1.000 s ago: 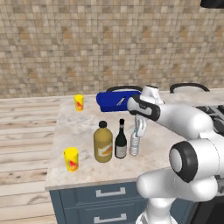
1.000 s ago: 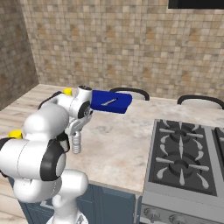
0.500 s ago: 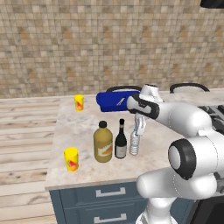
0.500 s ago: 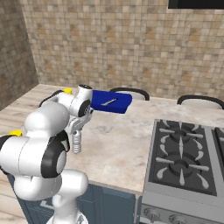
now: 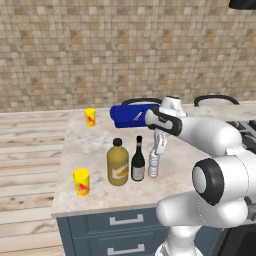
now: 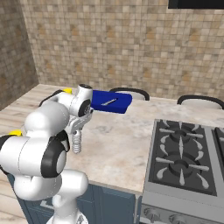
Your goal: Place the drinks on the dining counter in a tight cluster.
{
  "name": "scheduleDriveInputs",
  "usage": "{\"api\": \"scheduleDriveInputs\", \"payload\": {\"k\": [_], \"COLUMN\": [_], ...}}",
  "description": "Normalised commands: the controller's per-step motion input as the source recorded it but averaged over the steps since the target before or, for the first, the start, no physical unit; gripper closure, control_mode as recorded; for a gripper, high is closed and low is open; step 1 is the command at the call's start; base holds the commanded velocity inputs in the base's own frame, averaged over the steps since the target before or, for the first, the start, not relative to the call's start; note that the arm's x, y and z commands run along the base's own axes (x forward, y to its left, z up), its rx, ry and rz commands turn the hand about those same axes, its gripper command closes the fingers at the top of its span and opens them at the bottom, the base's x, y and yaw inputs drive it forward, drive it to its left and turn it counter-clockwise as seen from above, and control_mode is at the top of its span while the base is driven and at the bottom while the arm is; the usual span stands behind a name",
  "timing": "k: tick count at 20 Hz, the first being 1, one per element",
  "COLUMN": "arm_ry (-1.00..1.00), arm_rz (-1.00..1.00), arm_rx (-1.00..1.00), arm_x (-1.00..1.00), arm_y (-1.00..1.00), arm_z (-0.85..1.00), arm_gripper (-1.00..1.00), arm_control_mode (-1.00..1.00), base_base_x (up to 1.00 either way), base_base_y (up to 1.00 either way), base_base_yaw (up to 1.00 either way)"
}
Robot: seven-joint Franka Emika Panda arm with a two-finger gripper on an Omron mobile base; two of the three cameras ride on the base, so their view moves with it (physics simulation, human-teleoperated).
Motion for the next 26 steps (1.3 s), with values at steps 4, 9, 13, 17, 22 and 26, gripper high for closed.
{"api": "scheduleDriveInputs", "payload": {"k": [4,9,13,17,22,26], "arm_ry": [0.0,0.0,0.0,0.0,-0.08,-0.09], "arm_rz": [0.0,0.0,0.0,0.0,0.0,0.0], "arm_rx": [0.0,0.0,0.0,0.0,0.0,0.0], "arm_x": [0.0,0.0,0.0,0.0,-0.31,-0.28], "arm_y": [0.0,0.0,0.0,0.0,0.0,0.0], "arm_z": [0.0,0.0,0.0,0.0,0.41,0.58], "arm_gripper": [-1.0,-1.0,-1.0,-1.0,-1.0,-1.0], "arm_control_mode": [-1.0,-1.0,-1.0,-1.0,-1.0,-1.0], "base_base_x": [0.0,0.0,0.0,0.0,0.0,0.0], "base_base_y": [0.0,0.0,0.0,0.0,0.0,0.0], "base_base_yaw": [0.0,0.0,0.0,0.0,0.0,0.0]}}
